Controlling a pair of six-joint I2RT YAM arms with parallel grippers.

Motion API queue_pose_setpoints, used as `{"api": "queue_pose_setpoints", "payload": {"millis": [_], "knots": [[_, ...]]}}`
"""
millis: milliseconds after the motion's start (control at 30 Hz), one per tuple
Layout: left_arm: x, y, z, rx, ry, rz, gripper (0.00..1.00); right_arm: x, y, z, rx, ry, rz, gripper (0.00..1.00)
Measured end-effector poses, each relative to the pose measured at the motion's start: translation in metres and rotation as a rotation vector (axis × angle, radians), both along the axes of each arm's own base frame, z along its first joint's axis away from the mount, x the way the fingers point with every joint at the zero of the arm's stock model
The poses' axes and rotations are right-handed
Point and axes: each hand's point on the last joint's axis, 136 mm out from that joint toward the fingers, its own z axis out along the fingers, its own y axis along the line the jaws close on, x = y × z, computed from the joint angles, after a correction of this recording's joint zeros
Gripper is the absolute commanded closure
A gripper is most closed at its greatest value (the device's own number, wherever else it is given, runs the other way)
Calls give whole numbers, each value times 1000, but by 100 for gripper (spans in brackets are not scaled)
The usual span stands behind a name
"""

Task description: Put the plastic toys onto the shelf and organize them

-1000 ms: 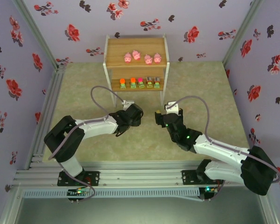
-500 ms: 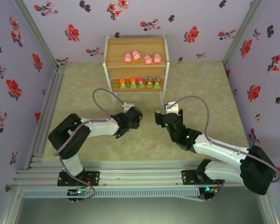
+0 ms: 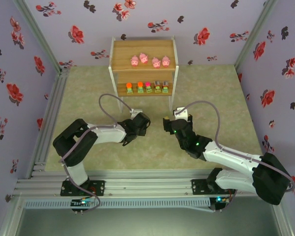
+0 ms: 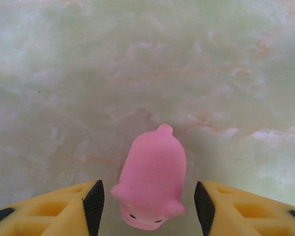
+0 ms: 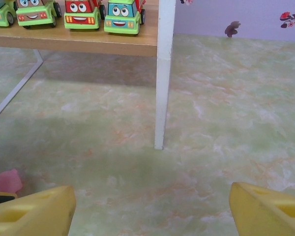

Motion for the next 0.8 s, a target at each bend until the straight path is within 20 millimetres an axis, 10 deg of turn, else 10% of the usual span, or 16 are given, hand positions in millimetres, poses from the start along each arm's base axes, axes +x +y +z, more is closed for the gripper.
{"api": "queue_pose_setpoints", "payload": {"millis": [800], "knots": [[2, -1, -8, -3, 11, -4, 49, 1, 2, 3, 7, -1, 4, 24]]}}
